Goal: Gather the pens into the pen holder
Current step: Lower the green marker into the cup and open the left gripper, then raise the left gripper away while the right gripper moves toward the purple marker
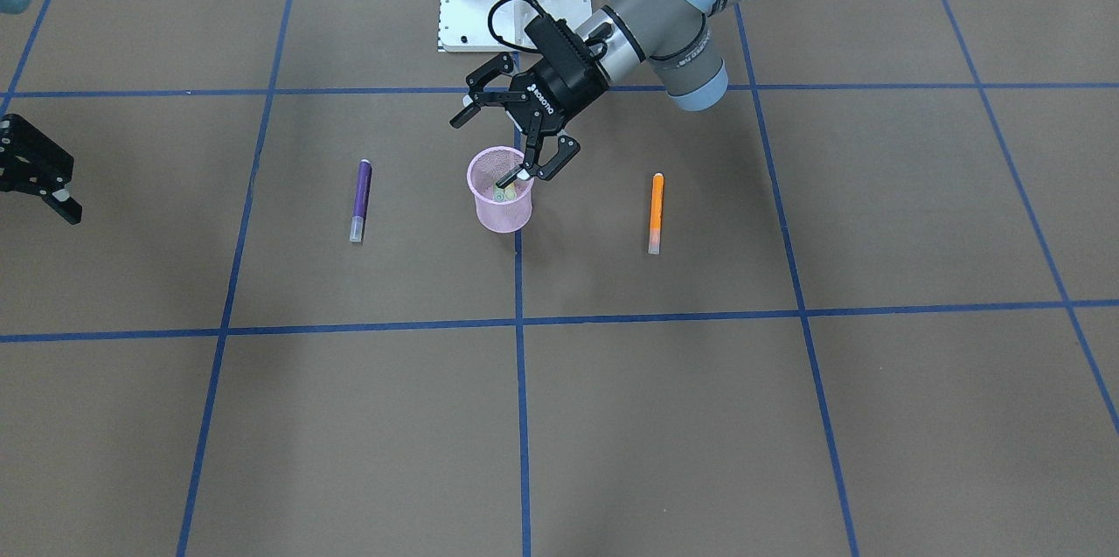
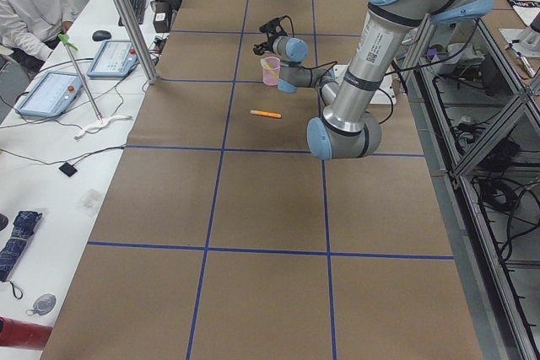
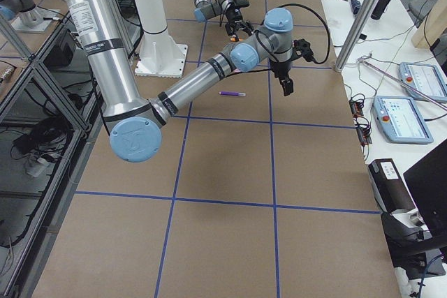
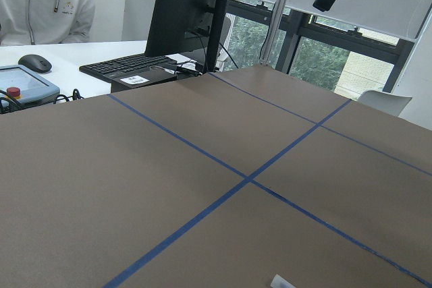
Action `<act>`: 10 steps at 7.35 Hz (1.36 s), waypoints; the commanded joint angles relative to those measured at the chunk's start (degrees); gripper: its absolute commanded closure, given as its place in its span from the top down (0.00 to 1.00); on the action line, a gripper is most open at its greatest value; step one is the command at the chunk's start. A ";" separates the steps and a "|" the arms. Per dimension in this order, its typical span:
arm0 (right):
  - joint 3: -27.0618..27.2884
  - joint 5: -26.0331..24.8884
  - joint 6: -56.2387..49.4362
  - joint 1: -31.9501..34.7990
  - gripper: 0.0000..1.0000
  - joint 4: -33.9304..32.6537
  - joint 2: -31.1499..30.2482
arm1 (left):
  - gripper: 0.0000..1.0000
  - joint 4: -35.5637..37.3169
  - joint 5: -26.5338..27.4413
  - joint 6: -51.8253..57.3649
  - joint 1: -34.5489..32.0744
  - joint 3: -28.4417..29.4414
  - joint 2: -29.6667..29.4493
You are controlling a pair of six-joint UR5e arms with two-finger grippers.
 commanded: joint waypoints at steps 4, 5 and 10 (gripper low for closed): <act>0.96 -1.47 12.22 -5.34 1.00 3.22 0.44 | 0.99 62.11 -23.58 0.34 -14.62 -26.16 -0.04; 1.13 -3.22 16.61 -7.72 1.00 5.08 0.44 | 0.99 68.65 -26.95 0.42 -17.35 -28.28 0.22; 4.03 -24.99 40.89 -29.41 0.98 4.75 -0.17 | 1.00 81.90 -29.19 2.97 -21.42 -34.36 7.33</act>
